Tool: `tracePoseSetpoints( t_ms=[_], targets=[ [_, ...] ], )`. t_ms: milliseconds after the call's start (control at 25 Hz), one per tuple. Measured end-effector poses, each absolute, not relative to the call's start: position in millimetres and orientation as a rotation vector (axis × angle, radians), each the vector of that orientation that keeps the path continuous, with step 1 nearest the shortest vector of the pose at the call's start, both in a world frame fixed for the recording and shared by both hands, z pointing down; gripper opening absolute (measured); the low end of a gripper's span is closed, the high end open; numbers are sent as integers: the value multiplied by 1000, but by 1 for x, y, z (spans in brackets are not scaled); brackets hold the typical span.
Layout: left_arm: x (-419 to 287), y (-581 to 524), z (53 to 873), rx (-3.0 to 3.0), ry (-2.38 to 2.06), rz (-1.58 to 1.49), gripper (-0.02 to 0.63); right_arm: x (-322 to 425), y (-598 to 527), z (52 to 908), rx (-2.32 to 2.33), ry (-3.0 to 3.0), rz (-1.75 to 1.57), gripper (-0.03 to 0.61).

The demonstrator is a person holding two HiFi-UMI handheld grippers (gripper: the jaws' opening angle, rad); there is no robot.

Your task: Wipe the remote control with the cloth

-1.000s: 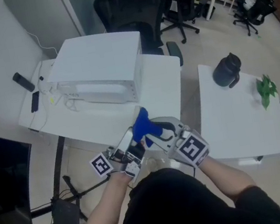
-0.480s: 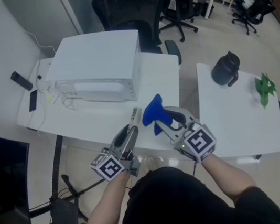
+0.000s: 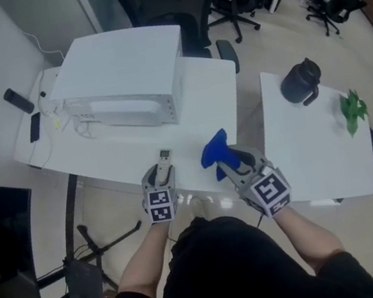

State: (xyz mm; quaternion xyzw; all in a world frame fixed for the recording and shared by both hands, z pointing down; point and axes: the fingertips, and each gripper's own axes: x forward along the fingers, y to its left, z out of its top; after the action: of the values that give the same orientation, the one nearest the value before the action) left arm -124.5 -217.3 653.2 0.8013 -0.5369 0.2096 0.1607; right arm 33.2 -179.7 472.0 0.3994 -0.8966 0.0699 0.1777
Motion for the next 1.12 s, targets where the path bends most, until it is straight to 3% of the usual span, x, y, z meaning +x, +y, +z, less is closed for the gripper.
tracePoseSetpoints(
  t_ms=[1040,1120],
  targets=[
    [-140,-218,726,2196,-1469,848,206,25,-177,558,989,-2331,344,127],
    [-141,-216,724,2195,-1461,826,245,26,-181,571,981,-2301,351,127]
  ],
)
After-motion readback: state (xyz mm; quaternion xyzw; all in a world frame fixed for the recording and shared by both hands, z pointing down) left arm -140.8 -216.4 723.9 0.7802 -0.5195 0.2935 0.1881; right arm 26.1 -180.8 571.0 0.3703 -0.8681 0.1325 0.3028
